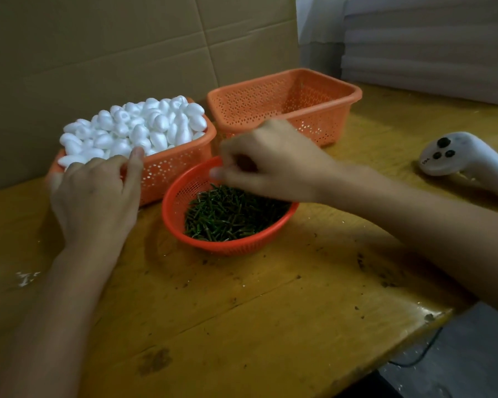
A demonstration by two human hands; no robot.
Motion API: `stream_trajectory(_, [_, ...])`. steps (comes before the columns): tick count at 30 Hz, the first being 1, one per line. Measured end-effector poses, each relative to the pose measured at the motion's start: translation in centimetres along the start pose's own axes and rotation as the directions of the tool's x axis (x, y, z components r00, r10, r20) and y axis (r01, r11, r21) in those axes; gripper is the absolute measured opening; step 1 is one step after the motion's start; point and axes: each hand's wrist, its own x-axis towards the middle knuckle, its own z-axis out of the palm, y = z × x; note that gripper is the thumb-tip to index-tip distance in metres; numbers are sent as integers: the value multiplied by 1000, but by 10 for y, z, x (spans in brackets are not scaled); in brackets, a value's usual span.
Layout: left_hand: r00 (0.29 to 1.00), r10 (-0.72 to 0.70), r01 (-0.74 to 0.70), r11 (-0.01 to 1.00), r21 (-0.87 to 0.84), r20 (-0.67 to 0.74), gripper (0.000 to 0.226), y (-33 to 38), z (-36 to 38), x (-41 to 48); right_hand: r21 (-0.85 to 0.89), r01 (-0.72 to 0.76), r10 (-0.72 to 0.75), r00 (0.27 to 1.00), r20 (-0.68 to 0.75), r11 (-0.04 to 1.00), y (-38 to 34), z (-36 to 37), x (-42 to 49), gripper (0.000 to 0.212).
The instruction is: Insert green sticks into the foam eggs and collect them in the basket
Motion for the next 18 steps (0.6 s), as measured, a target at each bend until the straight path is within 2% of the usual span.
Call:
stream_trajectory(2, [1000,7,-7,1000,-10,-20,76,0,0,1,56,77,-84,986,143,995,-5,7,-3,34])
stream_trajectory(4, [999,13,-14,1000,-28,-46,78,1,-1,0,94,122,-140,964,225,988,-6,8,-5,38])
stream_trajectory(11, [1000,-16,16,1000,-19,15,84,5,-4,0,141,116,-153,947,283,983,-5,7,-5,38])
stream_trajectory(18, [998,-55,55,998,-23,14,83,8,-5,-1,168,99,-145,946,290,981,-6,7,-5,37])
